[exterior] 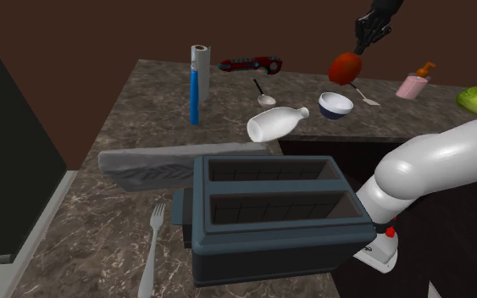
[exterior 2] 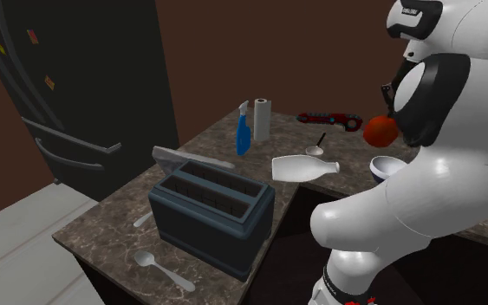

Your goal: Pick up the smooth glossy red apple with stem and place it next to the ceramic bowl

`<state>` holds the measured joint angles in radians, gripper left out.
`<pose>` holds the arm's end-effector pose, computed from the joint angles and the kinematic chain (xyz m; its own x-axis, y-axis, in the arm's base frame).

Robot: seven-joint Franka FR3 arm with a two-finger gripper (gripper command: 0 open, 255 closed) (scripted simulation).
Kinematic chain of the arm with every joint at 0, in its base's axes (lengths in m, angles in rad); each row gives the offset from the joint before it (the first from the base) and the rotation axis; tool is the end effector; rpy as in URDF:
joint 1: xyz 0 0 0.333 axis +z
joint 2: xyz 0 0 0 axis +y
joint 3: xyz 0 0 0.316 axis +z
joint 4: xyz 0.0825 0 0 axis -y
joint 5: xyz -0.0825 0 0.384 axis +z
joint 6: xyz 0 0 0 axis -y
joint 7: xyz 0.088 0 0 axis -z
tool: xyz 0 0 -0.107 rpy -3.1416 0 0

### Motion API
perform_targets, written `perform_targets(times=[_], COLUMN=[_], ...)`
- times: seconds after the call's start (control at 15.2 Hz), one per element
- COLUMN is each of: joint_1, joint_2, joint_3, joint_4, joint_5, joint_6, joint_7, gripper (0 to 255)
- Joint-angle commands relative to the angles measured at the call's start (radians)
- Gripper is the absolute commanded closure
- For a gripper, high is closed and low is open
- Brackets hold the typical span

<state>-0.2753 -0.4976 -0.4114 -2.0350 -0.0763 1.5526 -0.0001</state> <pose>0.2846 -0.2924 0.6189 0.8027 -0.5961 -0.0203 -0.5941 -0.7961 -0.1155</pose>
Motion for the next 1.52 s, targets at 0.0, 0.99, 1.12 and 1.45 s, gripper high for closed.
perform_targets(times=[0.0,0.99,1.12,1.45], joint_1=[-0.005,-0.094,-0.135,-0.122], joint_2=[0.04,0.544,0.617,0.589], joint_3=[-0.044,-0.42,-0.441,-0.432], joint_4=[0.05,0.514,0.579,0.485], joint_5=[-0.005,0.198,0.249,0.228], joint_6=[-0.009,-0.078,-0.1,-0.024], joint_7=[-0.054,-0.556,-0.61,-0.602], gripper=[255,255,255,255])
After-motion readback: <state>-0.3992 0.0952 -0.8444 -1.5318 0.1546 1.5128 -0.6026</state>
